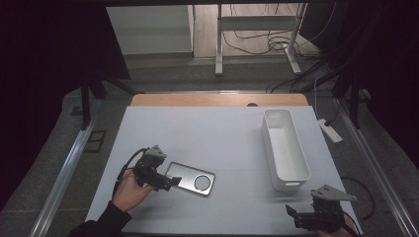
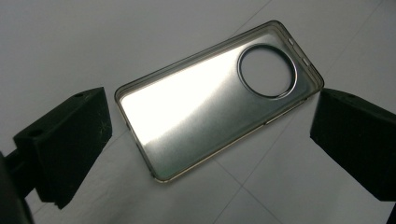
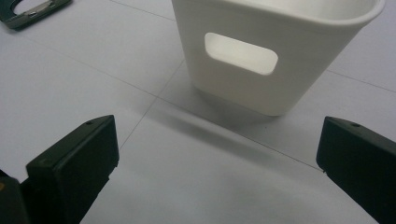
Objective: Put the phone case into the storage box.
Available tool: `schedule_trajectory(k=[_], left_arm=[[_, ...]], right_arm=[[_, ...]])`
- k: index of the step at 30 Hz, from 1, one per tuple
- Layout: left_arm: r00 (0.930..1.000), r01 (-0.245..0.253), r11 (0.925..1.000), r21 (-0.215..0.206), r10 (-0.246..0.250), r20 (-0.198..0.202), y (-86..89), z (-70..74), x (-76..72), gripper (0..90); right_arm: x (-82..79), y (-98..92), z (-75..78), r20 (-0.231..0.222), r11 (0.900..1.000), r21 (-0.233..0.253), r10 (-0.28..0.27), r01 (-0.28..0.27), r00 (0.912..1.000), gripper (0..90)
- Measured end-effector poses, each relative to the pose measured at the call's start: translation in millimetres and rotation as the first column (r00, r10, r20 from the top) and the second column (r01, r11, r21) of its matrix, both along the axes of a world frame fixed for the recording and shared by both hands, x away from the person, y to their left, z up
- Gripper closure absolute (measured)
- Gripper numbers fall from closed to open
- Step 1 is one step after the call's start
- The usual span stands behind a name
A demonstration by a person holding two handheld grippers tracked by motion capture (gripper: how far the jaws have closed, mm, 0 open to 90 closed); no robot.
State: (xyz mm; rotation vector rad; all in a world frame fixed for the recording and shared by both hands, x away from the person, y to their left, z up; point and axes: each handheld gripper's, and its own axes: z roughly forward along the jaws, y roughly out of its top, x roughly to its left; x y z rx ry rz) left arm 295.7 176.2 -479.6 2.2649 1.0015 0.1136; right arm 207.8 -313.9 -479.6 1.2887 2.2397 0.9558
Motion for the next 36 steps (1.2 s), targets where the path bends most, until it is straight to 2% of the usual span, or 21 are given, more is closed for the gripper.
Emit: schedule_trajectory(k=[8, 14, 21, 28, 34, 36], left_arm=[[0.9994, 0.035, 0.9993, 0.014, -0.035, -0.006, -15.6, 0.7, 9.8, 0.0], [0.9977, 0.064, 0.9979, 0.012, -0.064, -0.024, -25.7, 0.9, 18.0, 0.0], [0.9974, 0.069, 0.9971, 0.032, -0.069, -0.023, -32.9, 2.1, 22.5, 3.2], [0.9948, 0.101, 0.994, 0.042, -0.1, -0.021, -43.9, 2.9, 25.6, 13.3], [0.9905, 0.136, 0.989, 0.059, -0.134, -0.032, -52.9, 3.0, 28.8, 33.4], [0.9884, 0.149, 0.9873, 0.055, -0.147, -0.039, -55.1, 3.4, 30.0, 46.4]], right_arm=[[0.0, 0.0, 0.0, -0.001, 1.0, -0.001, 0.002, -0.002, 1.0, 0.0], [0.1, -0.1, -0.1, -0.002, 1.0, 0.0, 0.001, -0.001, 1.0, 0.0], [0.2, 0.1, -0.1, -0.005, 1.0, -0.003, 0.003, -0.003, 1.0, 0.0], [0.3, 0.1, -0.2, -0.006, 1.0, -0.003, 0.005, -0.005, 1.0, 0.0], [0.4, 0.0, -0.3, -0.007, 1.0, -0.003, 0.006, -0.006, 1.0, 0.0], [0.4, 0.0, -0.3, -0.008, 1.0, -0.003, 0.006, -0.006, 0.9999, 0.0]])
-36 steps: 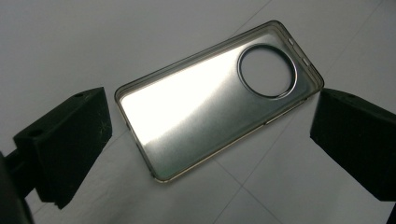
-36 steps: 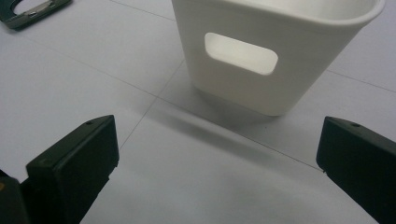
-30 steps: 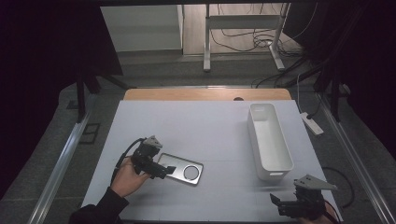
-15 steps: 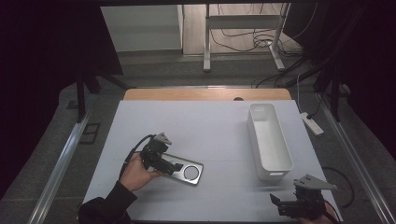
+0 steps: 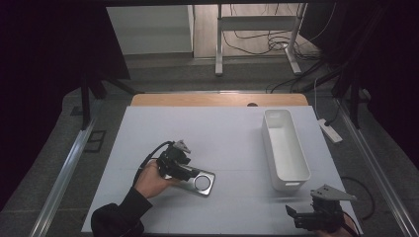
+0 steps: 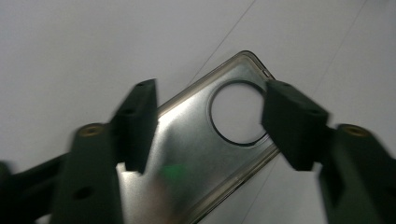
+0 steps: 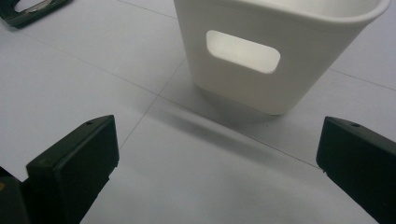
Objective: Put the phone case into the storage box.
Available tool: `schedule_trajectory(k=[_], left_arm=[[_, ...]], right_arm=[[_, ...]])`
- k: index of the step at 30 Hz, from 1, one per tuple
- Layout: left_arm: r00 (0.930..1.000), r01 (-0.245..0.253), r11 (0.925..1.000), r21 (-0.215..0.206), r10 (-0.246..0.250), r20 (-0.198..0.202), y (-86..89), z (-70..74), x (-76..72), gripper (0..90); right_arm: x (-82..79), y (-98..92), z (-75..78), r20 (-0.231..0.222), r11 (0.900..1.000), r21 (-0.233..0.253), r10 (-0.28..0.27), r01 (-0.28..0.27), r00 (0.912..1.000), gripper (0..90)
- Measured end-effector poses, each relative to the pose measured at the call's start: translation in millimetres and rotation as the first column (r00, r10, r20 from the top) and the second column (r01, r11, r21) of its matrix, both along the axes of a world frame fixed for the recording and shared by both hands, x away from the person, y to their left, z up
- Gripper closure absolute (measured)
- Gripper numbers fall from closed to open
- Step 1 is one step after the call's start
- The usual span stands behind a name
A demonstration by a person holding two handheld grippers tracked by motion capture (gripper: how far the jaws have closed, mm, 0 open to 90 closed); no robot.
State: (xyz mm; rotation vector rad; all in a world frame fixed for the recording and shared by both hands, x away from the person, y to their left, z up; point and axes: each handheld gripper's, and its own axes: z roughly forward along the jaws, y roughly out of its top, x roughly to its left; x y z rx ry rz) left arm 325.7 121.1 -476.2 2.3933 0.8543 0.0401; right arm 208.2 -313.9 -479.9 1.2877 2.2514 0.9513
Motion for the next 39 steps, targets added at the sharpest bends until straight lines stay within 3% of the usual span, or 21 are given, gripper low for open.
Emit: schedule_trajectory(k=[3, 5, 6, 11, 19, 28, 39], left_arm=[[0.9997, 0.02, 0.9997, -0.012, -0.02, -0.015, -3.5, 0.5, 1.6, 66.3], [0.998, 0.047, 0.9986, -0.025, -0.048, -0.04, -7.2, 0.4, 2.9, 84.3], [0.998, 0.047, 0.9987, -0.02, -0.048, -0.042, -9.0, 0.3, 3.3, 88.6], [0.9963, 0.065, 0.9979, 0.002, -0.065, -0.057, -16.5, -2.3, 4.9, 88.9], [0.9964, 0.072, 0.997, 0.028, -0.07, -0.046, -25.4, -8.5, 6.7, 88.9], [0.9937, 0.106, 0.9911, 0.08, -0.103, -0.043, -34.3, -22.0, 6.6, 88.9], [0.9937, 0.099, 0.9923, 0.075, -0.094, -0.061, -40.0, -32.6, 11.8, 88.9]], right_arm=[[0.1, 0.2, -0.1, -0.002, 1.0, -0.001, 0.002, -0.002, 1.0, 0.0], [0.2, 0.3, -0.2, -0.002, 1.0, -0.002, 0.001, -0.001, 1.0, 0.0], [0.2, 0.4, -0.2, -0.002, 1.0, -0.002, 0.002, -0.002, 1.0, 0.0], [0.1, 0.1, -0.1, -0.003, 1.0, 0.0, 0.002, -0.002, 1.0, 0.0], [0.1, 0.1, -0.2, -0.003, 1.0, -0.001, 0.003, -0.003, 1.0, 0.0], [0.1, 0.2, -0.3, -0.005, 1.0, -0.003, 0.002, -0.002, 1.0, 0.0], [0.2, 0.4, -0.6, -0.006, 1.0, -0.006, 0.003, -0.003, 1.0, 0.1]])
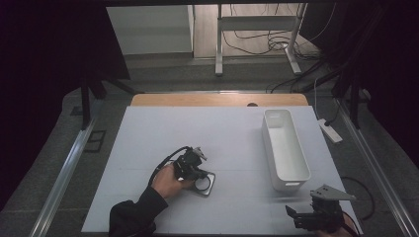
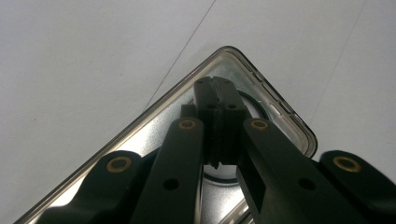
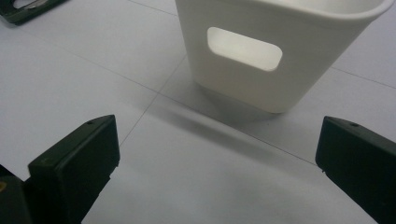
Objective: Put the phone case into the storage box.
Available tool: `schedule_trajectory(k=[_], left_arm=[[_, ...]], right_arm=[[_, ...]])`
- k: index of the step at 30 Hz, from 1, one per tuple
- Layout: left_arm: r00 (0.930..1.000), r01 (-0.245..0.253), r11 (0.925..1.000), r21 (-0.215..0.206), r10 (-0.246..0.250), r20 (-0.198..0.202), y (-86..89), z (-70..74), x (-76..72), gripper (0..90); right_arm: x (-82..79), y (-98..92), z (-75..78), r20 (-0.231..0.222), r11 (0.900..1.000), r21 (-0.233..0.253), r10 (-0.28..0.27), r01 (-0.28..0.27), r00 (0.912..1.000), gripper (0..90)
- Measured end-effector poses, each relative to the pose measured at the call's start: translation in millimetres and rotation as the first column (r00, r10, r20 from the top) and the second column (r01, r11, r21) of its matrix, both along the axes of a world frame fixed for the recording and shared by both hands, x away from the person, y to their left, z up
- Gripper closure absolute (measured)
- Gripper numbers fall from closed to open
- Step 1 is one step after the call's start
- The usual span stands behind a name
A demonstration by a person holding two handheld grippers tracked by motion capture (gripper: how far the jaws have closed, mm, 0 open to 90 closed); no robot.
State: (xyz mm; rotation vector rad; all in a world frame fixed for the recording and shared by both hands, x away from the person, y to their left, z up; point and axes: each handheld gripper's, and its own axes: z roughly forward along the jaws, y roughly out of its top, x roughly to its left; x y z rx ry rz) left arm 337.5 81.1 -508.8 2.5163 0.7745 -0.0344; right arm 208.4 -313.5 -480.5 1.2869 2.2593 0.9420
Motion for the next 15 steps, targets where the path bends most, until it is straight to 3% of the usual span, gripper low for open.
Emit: schedule_trajectory(k=[7, 15], left_arm=[[0.9995, -0.026, 0.9996, -0.013, 0.026, -0.017, 0.0, -6.2, 6.0, 88.9], [0.9984, -0.056, 0.9983, -0.013, 0.056, -0.009, 2.2, -5.3, 12.6, 88.9]], right_arm=[[0.0, 0.0, 0.0, 0.0, 1.0, -0.001, 0.0, 0.0, 1.0, 0.2], [0.1, 0.0, -0.2, -0.002, 1.0, 0.001, -0.002, 0.002, 1.0, 0.4]])
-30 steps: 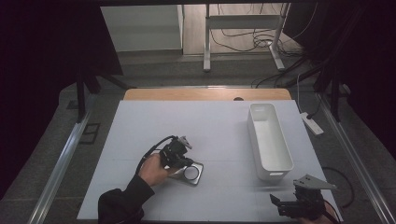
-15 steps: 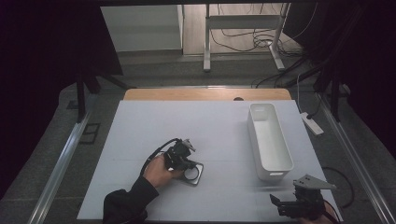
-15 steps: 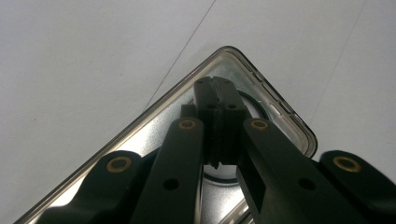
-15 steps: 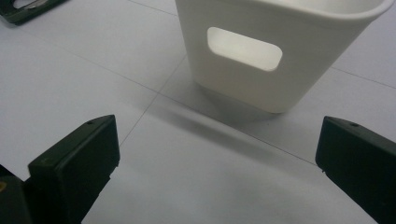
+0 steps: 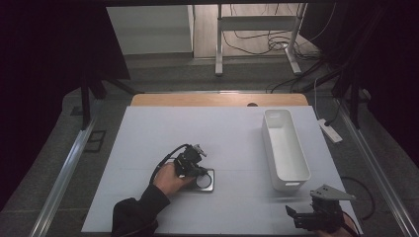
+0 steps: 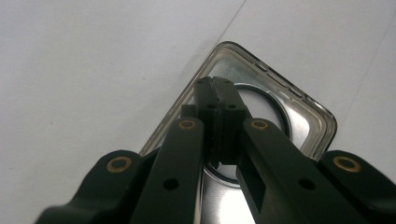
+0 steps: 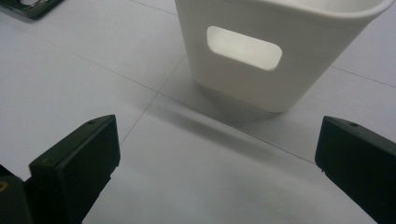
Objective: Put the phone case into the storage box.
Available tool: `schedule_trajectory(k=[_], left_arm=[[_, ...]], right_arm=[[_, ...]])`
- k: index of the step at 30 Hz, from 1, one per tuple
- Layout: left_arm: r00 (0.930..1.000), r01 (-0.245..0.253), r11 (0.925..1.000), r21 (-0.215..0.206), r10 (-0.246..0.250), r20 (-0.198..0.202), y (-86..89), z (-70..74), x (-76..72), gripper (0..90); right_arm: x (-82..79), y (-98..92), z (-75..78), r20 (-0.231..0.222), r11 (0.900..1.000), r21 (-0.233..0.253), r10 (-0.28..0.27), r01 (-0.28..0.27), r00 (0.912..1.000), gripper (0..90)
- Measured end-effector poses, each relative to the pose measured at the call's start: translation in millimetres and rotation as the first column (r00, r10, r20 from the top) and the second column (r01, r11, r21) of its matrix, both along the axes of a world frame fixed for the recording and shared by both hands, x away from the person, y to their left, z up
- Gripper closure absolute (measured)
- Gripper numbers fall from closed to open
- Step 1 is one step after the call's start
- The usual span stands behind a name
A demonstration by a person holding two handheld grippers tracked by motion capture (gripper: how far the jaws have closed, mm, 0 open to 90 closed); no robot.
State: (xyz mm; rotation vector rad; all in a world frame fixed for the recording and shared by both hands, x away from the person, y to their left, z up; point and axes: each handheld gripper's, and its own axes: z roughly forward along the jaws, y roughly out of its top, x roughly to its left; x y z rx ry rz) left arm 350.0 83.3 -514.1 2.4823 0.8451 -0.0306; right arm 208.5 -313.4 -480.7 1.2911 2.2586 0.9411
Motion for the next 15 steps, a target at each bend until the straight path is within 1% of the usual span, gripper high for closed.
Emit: schedule_trajectory(k=[2, 5, 7, 10, 15], left_arm=[[1.0, -0.004, 1.0, 0.001, 0.004, 0.003, 0.7, 0.5, 0.8, 88.9], [0.9994, -0.034, 0.9994, -0.002, 0.034, 0.013, 4.9, 2.1, 3.9, 88.9], [0.9994, -0.034, 0.9994, -0.005, 0.034, 0.005, 8.3, 2.5, 6.1, 88.9], [0.9989, -0.046, 0.999, 0.001, 0.046, 0.013, 10.7, 2.4, 7.4, 88.9], [0.9984, -0.056, 0.9984, 0.0, 0.056, 0.012, 12.3, 2.1, 8.6, 88.9]], right_arm=[[0.1, 0.0, 0.0, 0.0, 1.0, 0.0, 0.0, 0.0, 1.0, 0.4], [0.0, -0.1, 0.0, -0.001, 1.0, 0.001, 0.0, 0.0, 1.0, 0.4], [-0.1, 0.0, 0.0, -0.002, 1.0, 0.001, 0.0, 0.0, 1.0, 0.4], [0.1, -0.1, 0.0, -0.001, 1.0, -0.001, 0.002, -0.002, 1.0, 0.4], [0.2, 0.0, -0.1, 0.0, 1.0, -0.002, 0.003, -0.003, 1.0, 0.4]])
